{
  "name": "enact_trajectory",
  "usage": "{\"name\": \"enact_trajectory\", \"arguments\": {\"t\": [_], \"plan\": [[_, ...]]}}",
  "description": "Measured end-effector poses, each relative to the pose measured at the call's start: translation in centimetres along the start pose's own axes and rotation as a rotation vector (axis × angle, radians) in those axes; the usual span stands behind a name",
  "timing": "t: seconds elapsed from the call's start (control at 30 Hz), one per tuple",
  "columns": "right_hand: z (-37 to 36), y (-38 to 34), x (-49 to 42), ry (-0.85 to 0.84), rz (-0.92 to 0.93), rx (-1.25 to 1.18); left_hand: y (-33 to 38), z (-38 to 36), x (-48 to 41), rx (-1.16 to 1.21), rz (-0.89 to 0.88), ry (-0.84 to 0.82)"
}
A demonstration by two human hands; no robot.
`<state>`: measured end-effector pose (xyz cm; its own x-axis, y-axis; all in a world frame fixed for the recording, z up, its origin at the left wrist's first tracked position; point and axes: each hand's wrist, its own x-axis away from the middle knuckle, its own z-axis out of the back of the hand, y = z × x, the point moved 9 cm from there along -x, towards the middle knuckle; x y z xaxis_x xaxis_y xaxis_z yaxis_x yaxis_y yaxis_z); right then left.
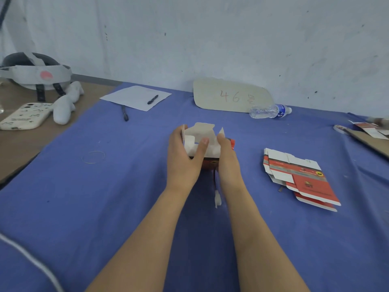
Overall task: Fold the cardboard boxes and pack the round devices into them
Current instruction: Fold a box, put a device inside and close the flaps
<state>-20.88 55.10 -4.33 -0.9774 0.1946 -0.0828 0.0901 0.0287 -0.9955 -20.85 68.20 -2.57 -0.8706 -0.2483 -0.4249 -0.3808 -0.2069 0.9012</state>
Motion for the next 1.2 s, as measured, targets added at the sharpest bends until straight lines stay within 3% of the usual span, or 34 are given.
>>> {"name": "enact_trajectory", "arguments": {"t": [0.17,0.27,0.33,0.4,0.5,0.6,0.77,0.9,1.0,1.2], "plan": [[1.4,0.8,-0.5,0.140,-0.075,0.003,-0.2,0.1,0.0,0.027,0.016,0.016],[-0.1,0.2,-0.2,0.009,0.053,0.088,-0.7,0.0,-0.2,0.041,0.046,-0.009],[-1.3,0.5,0.0,-0.100,0.029,0.006,-1.0,-0.1,-0.3,0.043,0.056,-0.043],[-1.3,1.1,-0.3,-0.139,-0.027,-0.051,-1.0,-0.2,-0.3,0.049,0.047,-0.074],[-0.6,0.9,-0.7,-0.145,0.050,0.062,-0.9,-0.7,-0.2,0.022,0.037,-0.121],[0.4,0.1,-0.6,-0.013,0.141,0.095,-0.4,-1.6,0.3,0.028,0.016,-0.195],[2.2,0.1,-0.7,0.161,0.137,0.022,1.1,-4.1,1.6,0.032,-0.047,-0.352],[2.1,-0.1,-0.7,0.141,0.149,0.041,1.2,-3.7,1.6,0.023,-0.063,-0.346],[1.5,-0.4,-0.9,0.081,0.187,0.082,0.7,-3.2,1.4,-0.112,-0.127,-0.310],[1.0,-0.3,-0.8,0.036,0.230,0.313,-0.8,-2.5,0.6,-0.042,0.054,-0.266]]}}
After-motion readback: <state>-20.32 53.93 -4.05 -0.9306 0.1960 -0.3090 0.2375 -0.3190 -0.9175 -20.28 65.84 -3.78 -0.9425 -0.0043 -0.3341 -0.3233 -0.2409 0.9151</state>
